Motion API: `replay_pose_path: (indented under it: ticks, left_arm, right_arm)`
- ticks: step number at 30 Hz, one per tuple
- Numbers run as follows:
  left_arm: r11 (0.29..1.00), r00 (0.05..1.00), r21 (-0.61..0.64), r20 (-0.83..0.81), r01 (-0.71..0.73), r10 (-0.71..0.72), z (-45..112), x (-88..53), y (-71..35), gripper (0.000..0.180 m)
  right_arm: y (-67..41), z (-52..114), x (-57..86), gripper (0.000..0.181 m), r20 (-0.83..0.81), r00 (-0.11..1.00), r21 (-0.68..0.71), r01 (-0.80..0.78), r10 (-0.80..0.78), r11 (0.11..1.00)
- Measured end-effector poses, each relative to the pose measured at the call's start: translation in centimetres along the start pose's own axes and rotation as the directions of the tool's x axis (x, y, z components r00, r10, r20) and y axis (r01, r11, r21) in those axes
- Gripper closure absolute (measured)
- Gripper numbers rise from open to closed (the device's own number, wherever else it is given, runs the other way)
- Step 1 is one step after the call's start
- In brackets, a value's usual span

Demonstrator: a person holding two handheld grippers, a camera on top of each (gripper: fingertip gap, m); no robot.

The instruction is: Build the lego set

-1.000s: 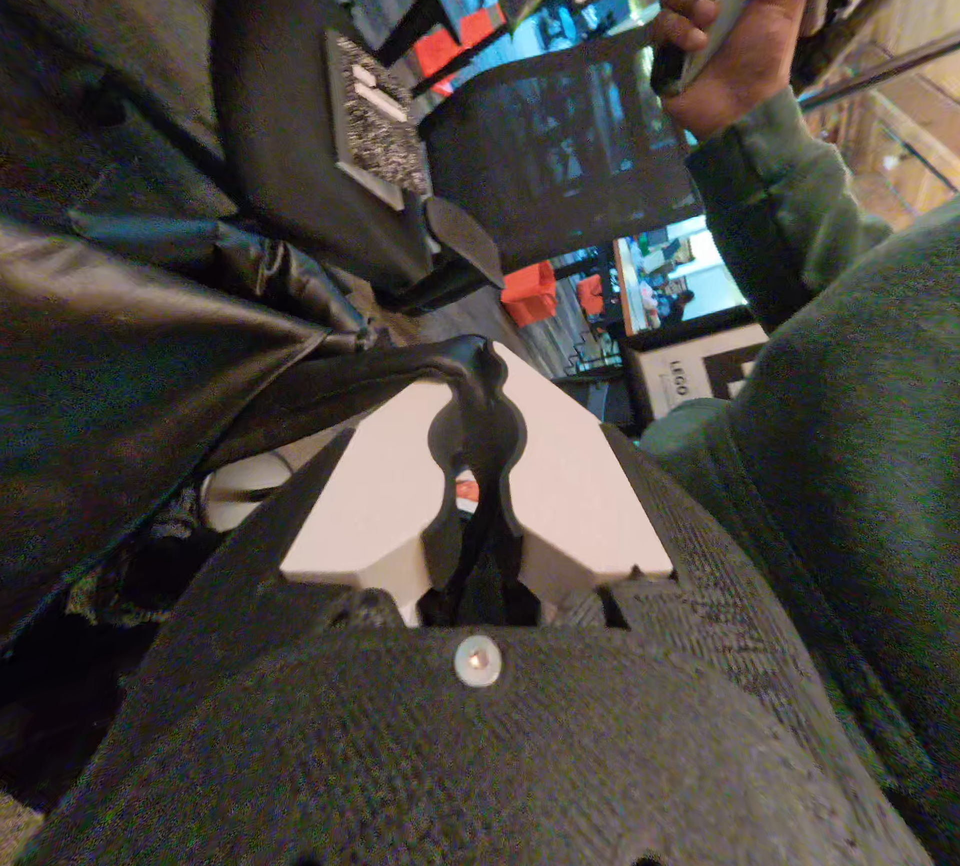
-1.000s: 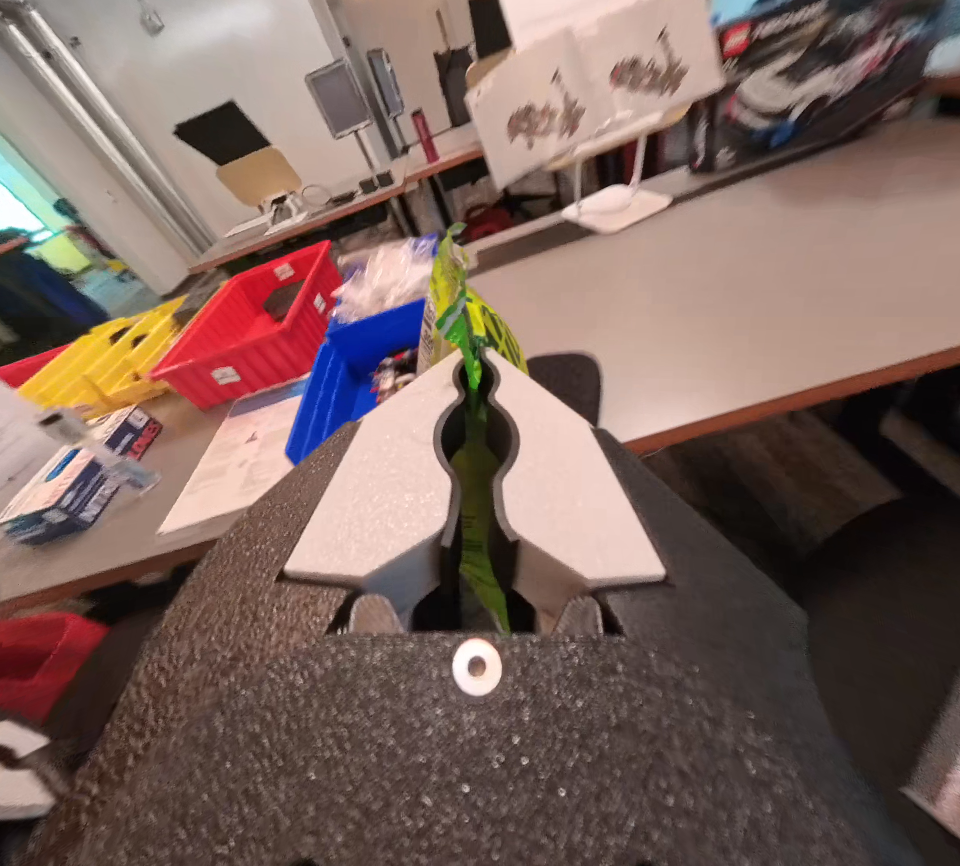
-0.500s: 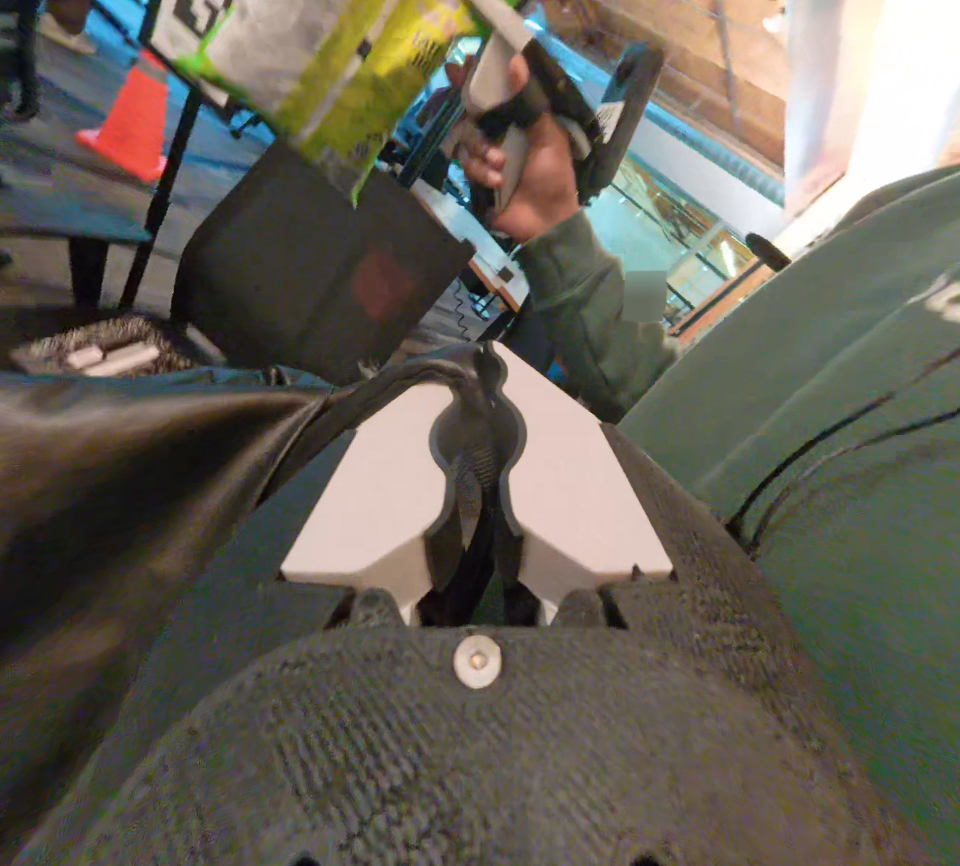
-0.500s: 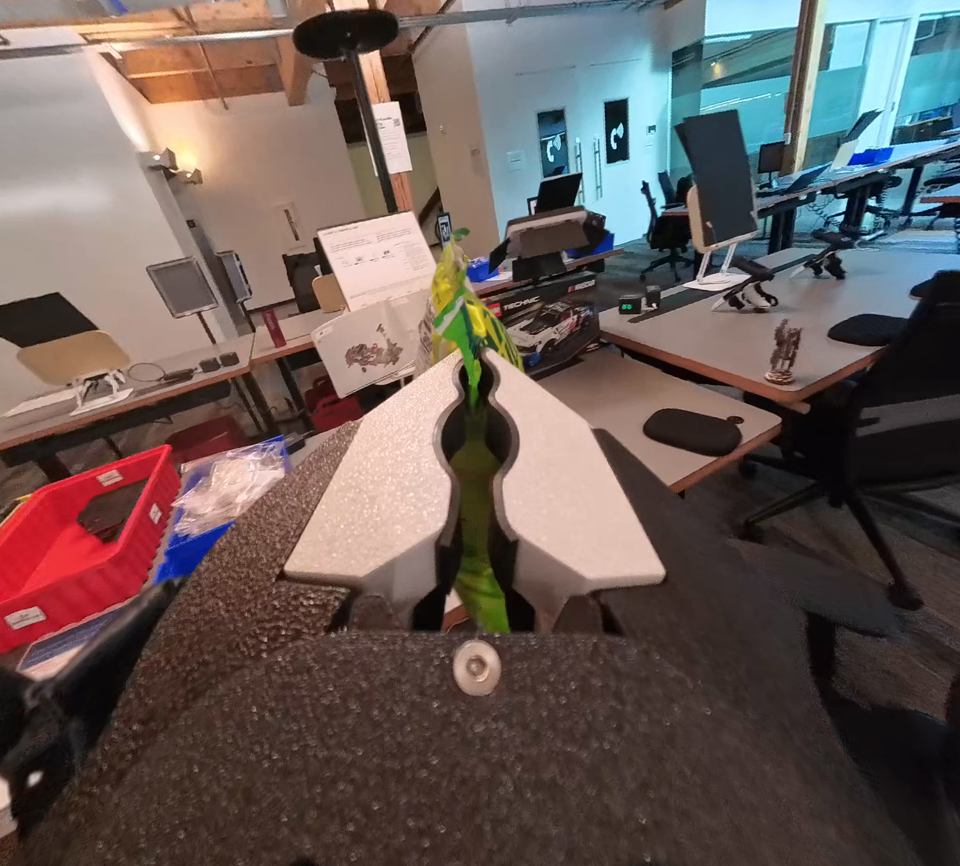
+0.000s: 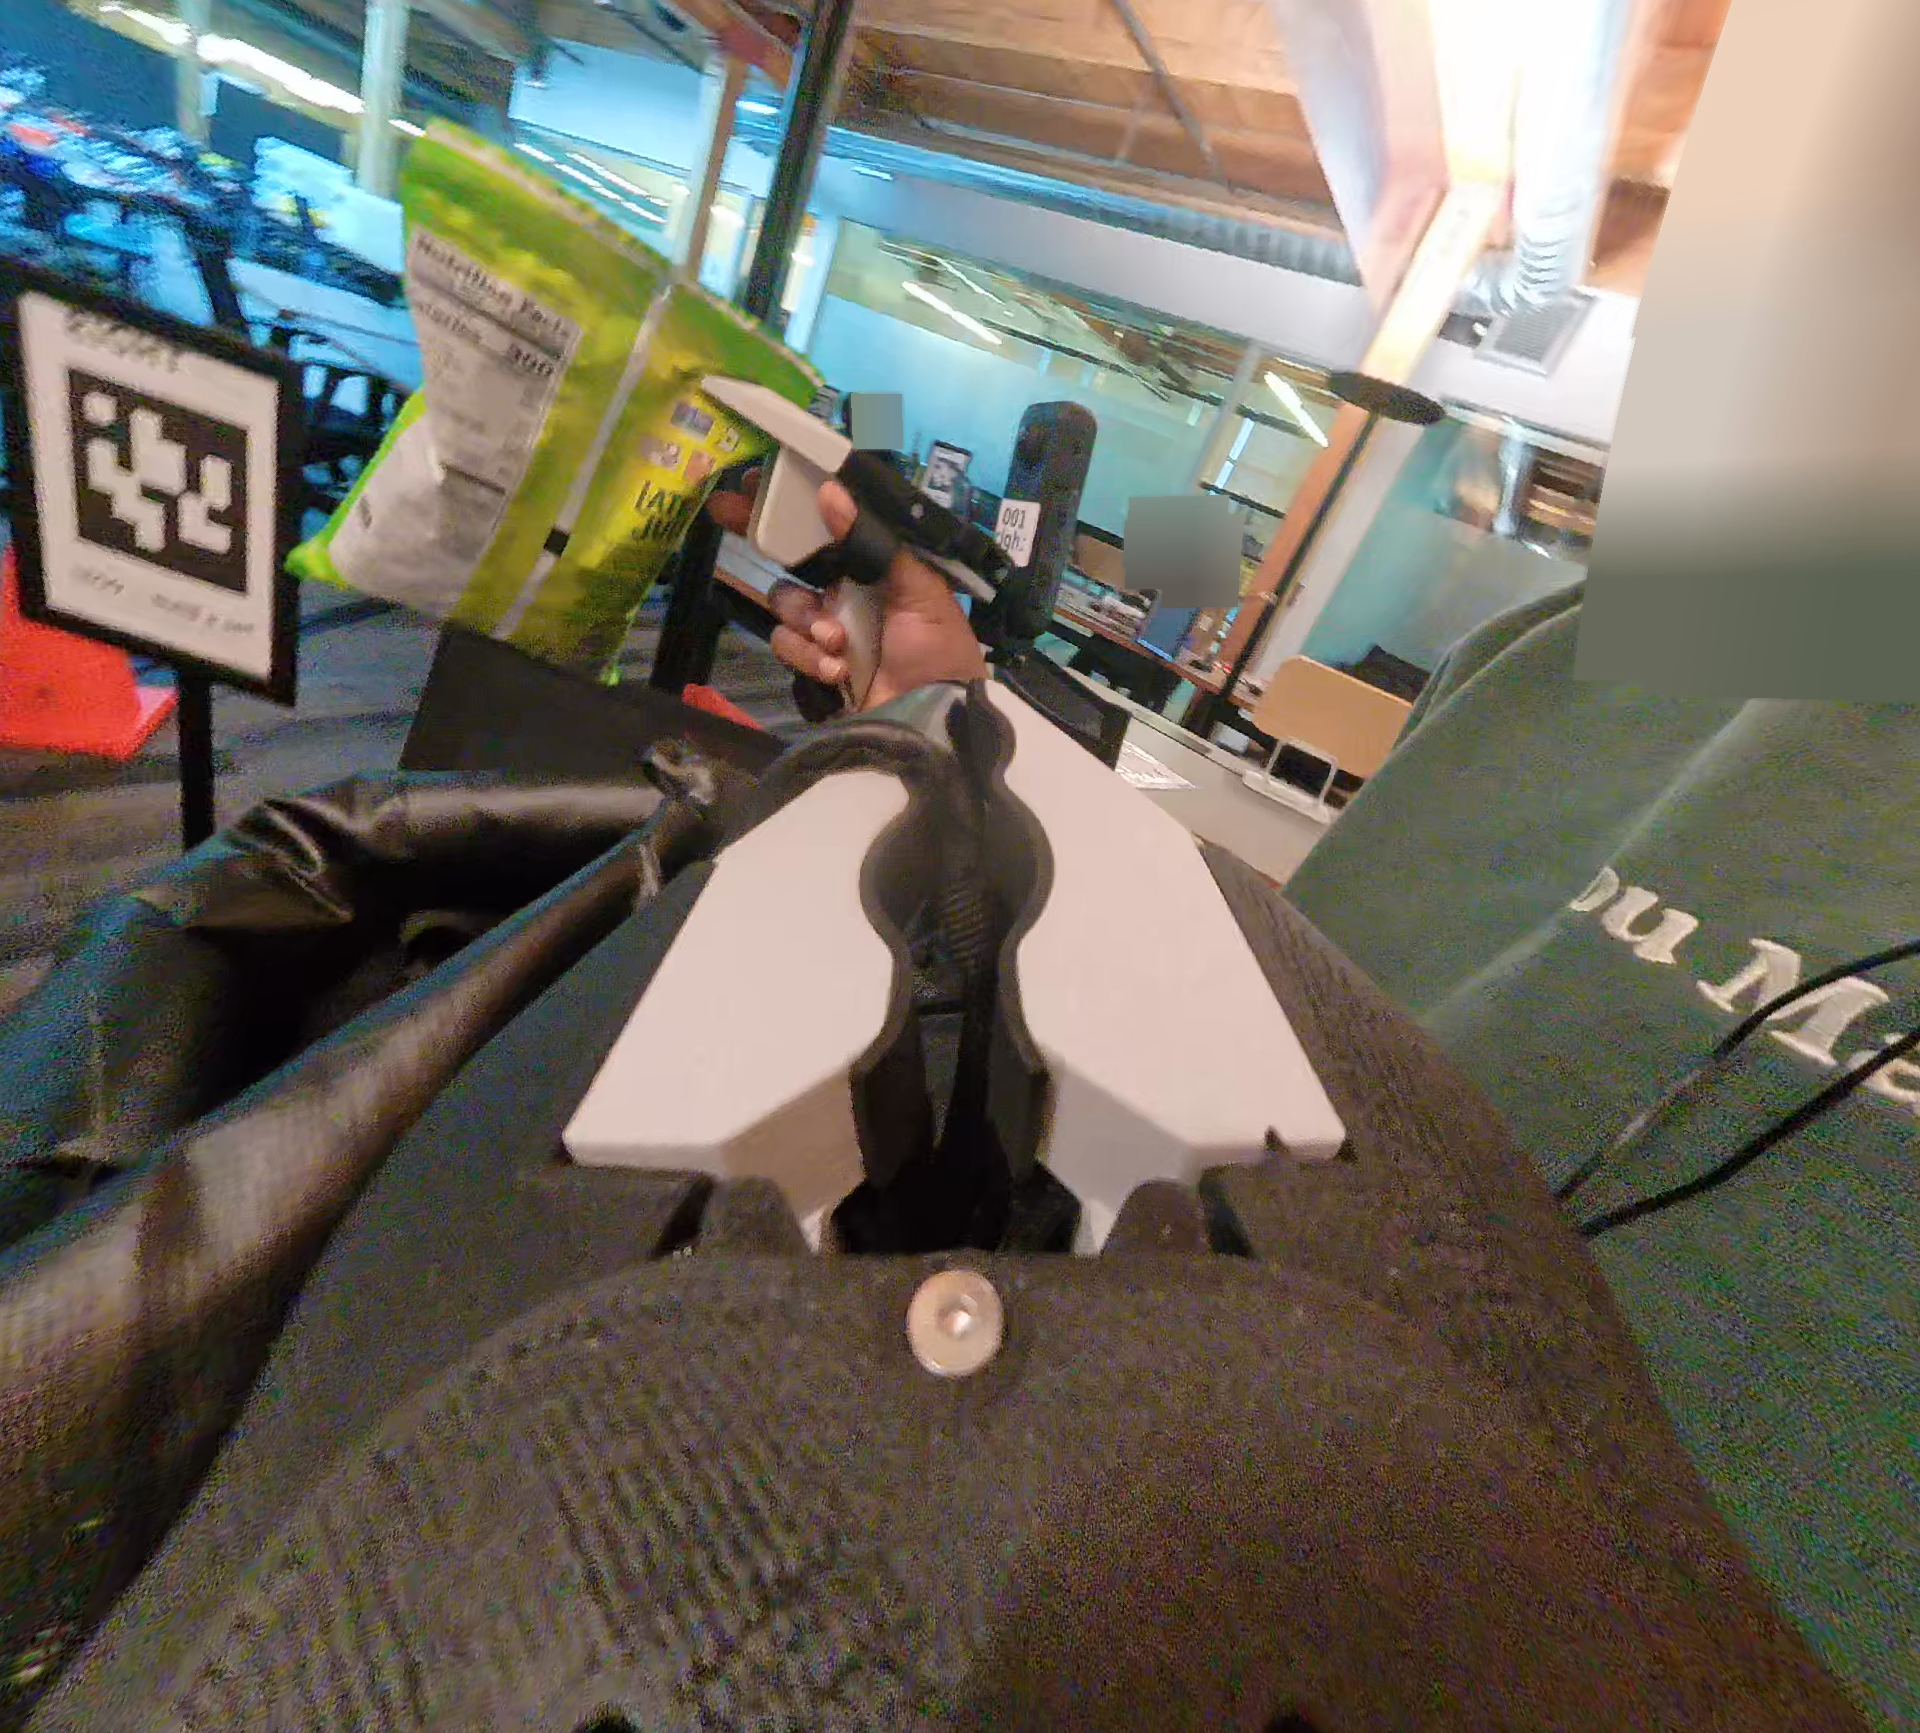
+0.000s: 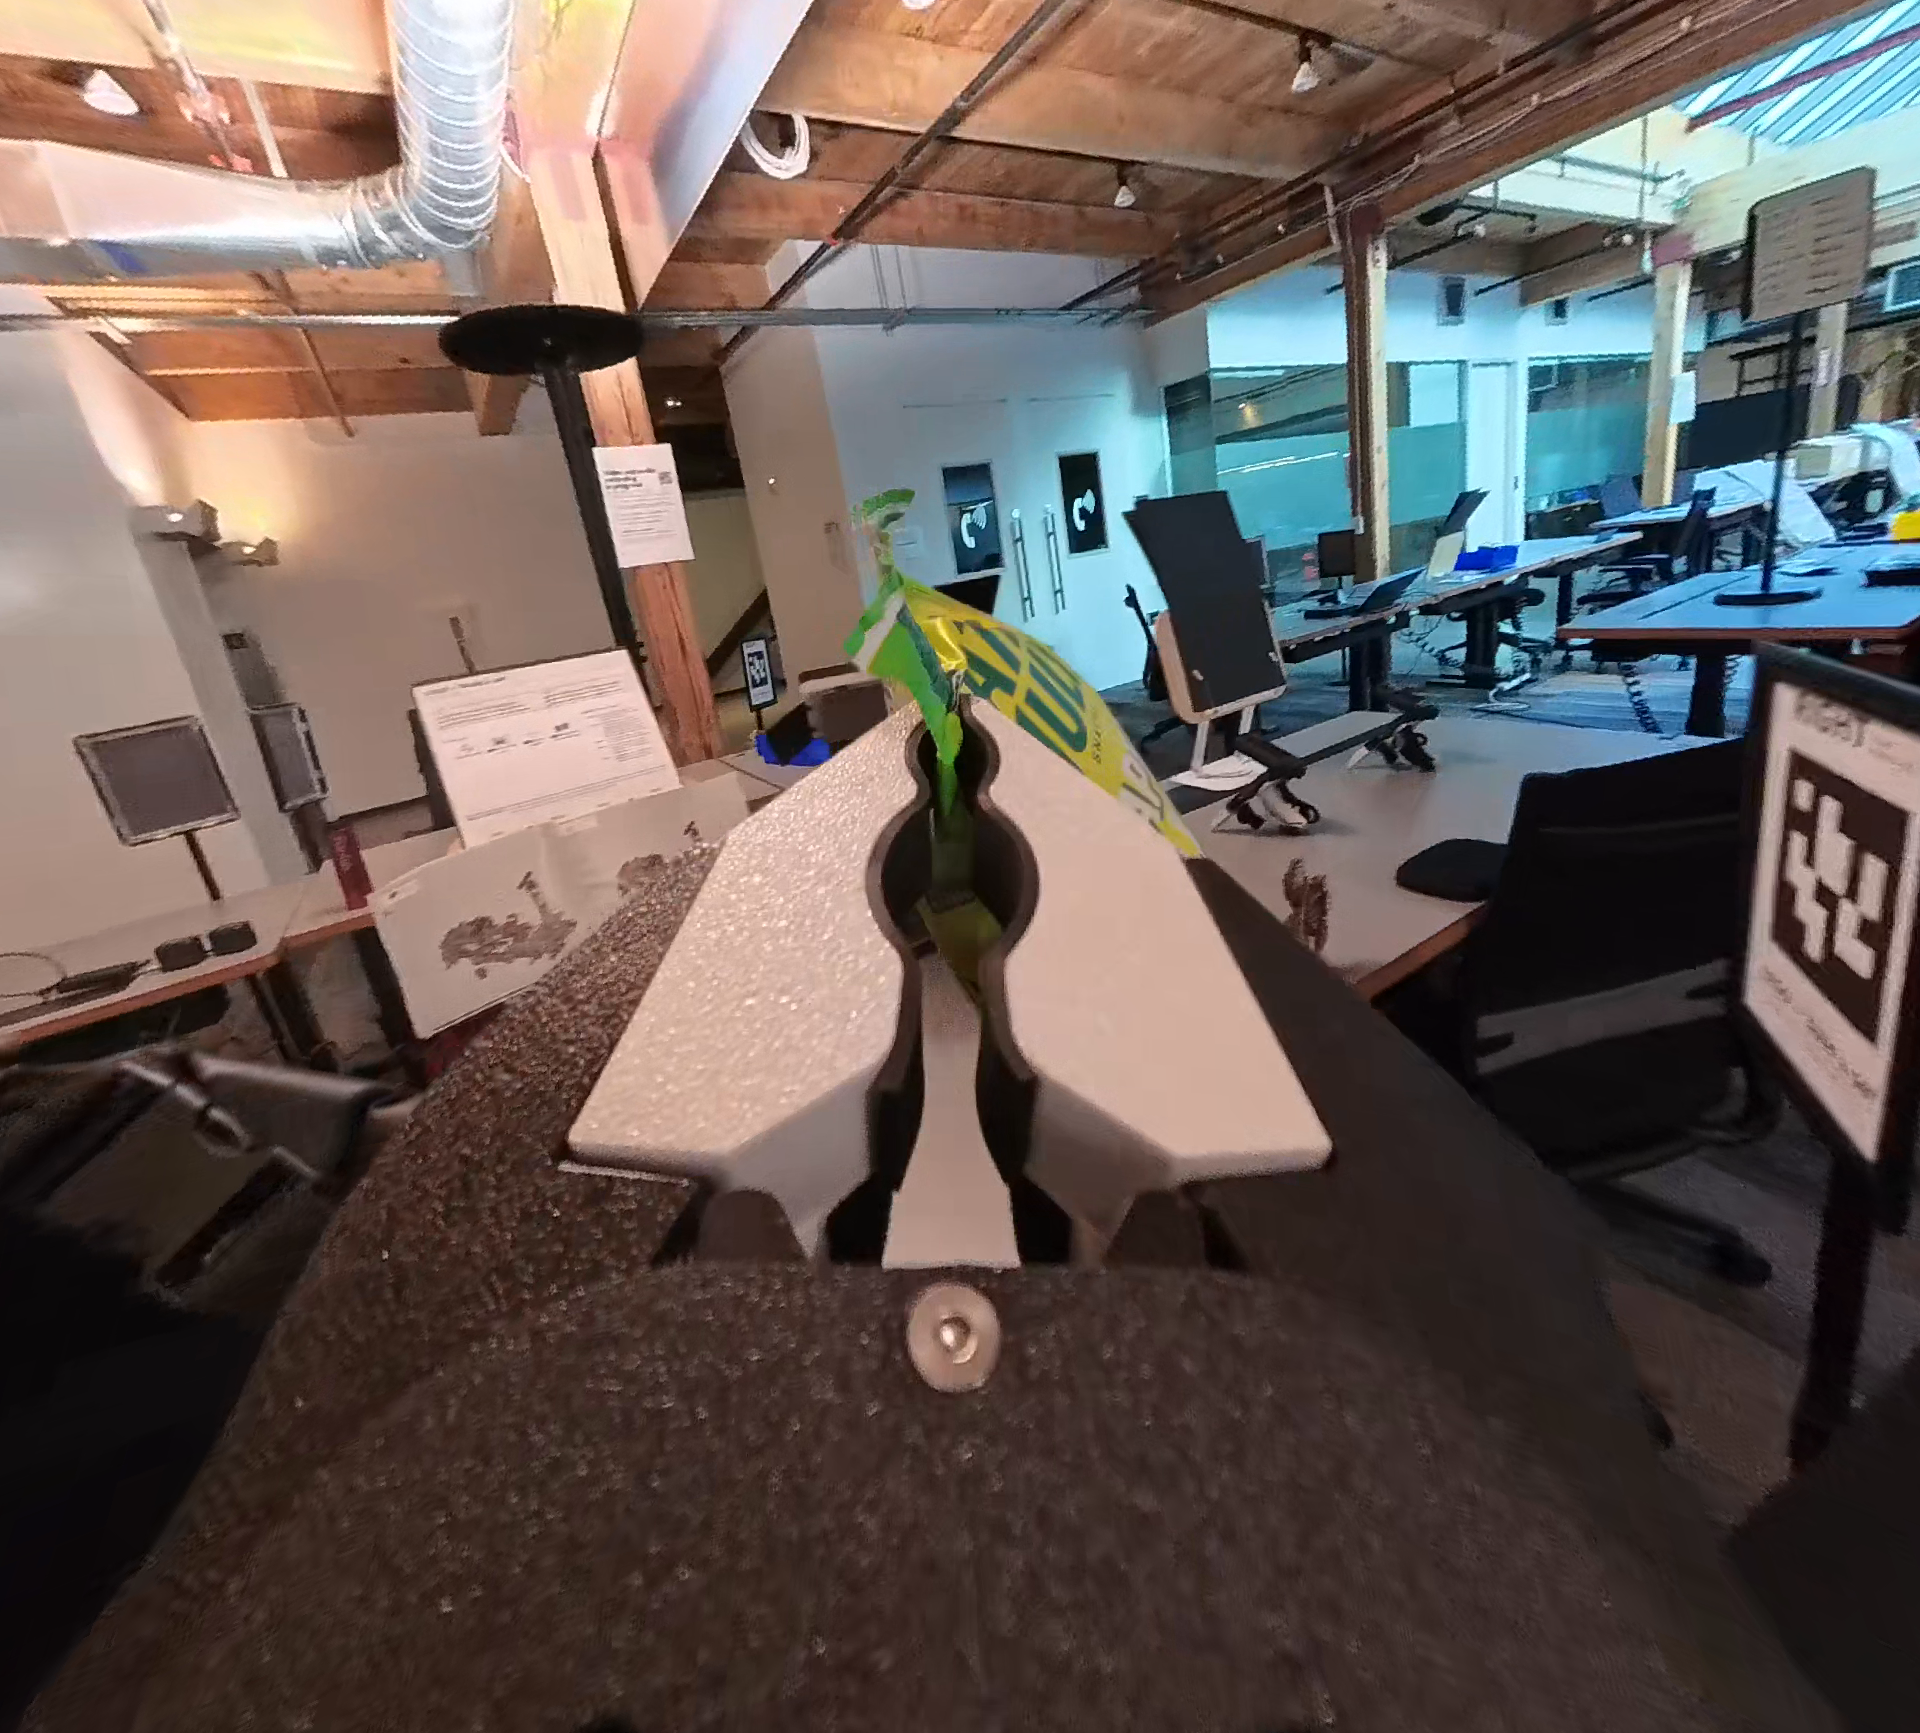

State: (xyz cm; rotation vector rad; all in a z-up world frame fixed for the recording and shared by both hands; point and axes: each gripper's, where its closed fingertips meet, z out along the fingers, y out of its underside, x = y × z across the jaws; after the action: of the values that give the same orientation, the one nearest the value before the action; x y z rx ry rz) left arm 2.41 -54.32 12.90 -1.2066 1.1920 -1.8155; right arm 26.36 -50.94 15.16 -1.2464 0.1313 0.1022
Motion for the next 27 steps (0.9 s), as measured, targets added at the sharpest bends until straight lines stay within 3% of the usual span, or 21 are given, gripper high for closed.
replay_pose_path:
  ticks: [6,9,12,14,18,27]
  left_arm:
    - [0.992,0.970,-0.099,-0.236,-0.077,0.052,4.2,-3.5,2.3,0.180]
    - [0.973,0.966,-0.230,-0.245,0.021,-0.079,4.1,-8.4,9.0,0.179]
    - [0.886,0.960,-0.433,-0.134,0.167,-0.246,2.3,-13.9,19.1,0.178]
    - [0.894,0.924,-0.380,-0.193,0.240,-0.330,1.1,-14.1,19.5,0.178]
    - [0.891,0.912,-0.397,-0.241,0.218,-0.331,-0.5,-15.8,19.0,0.177]
    - [0.928,0.977,-0.358,-0.136,0.107,-0.165,-4.0,-20.3,19.3,0.165]
  right_arm:
    - [0.0,-1.0,3.6,0.181,-0.067,0.997,-0.056,0.031,-0.034,0.998]
    - [0.7,-0.4,3.7,0.181,-0.068,0.997,-0.107,0.031,-0.038,0.994]
    - [2.2,1.9,2.9,0.181,-0.042,0.998,-0.171,0.032,-0.040,0.985]
    - [3.7,4.3,2.2,0.181,-0.010,0.999,-0.222,0.034,-0.037,0.975]
    - [7.8,10.8,0.1,0.181,0.108,0.994,-0.299,0.007,0.027,0.954]
    - [23.9,25.6,-10.2,0.181,0.480,0.849,-0.468,0.034,0.221,0.883]
